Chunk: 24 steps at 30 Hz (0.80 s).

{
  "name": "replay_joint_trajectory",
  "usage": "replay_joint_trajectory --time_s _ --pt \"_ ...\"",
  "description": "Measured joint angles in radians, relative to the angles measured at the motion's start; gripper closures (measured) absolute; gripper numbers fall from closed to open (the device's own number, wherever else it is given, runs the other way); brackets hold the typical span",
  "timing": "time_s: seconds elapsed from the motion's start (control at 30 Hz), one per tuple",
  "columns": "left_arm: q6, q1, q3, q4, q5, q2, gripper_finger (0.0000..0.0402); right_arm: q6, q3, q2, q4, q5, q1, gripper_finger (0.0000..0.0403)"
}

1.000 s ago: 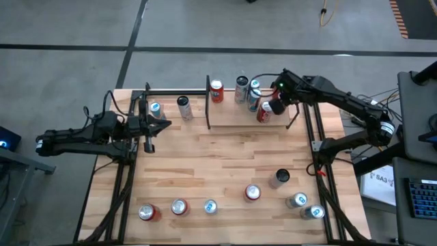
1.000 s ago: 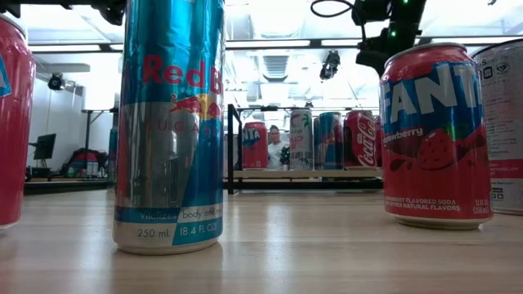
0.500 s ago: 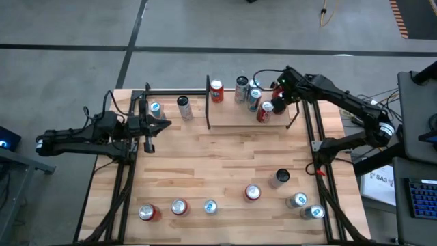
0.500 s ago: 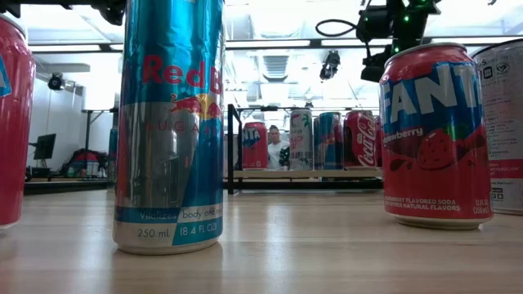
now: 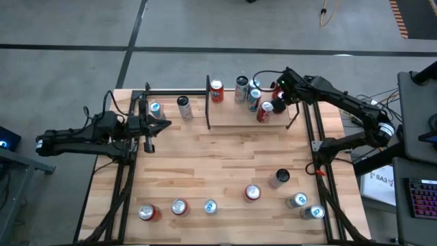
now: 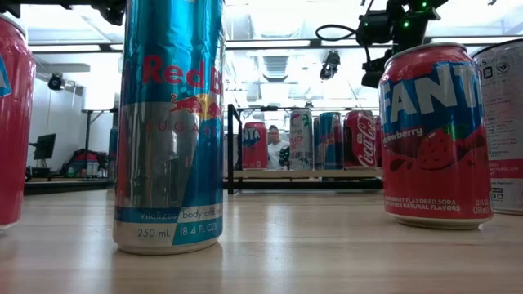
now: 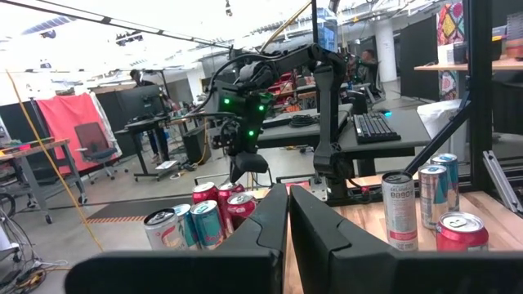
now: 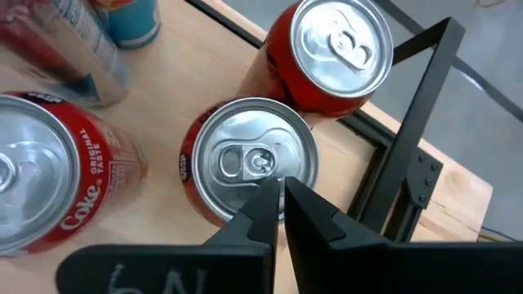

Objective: Place canned beverage on shelf
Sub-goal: Put the dark red soda can on the shelf

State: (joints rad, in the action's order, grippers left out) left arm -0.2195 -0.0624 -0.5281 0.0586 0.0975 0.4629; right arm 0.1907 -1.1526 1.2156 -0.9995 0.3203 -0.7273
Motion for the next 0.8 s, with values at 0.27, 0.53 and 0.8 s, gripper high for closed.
replay_joint_trajectory --time_s 0.27,0.53,0.8 --pt "0.000 0.000 0.000 0.000 0.000 0.000 0.0402 -0.014 0.000 0.000 0.010 0.024 0.000 0.0390" --pt "0.000 0.000 0.000 0.000 0.000 0.000 0.0402 -0.021 -0.018 -0.001 0.009 0.031 0.000 0.0390" --pt "0.000 0.000 0.000 0.000 0.000 0.000 0.0402 -0.016 -0.063 -0.035 0.046 0.019 0.015 0.0390"
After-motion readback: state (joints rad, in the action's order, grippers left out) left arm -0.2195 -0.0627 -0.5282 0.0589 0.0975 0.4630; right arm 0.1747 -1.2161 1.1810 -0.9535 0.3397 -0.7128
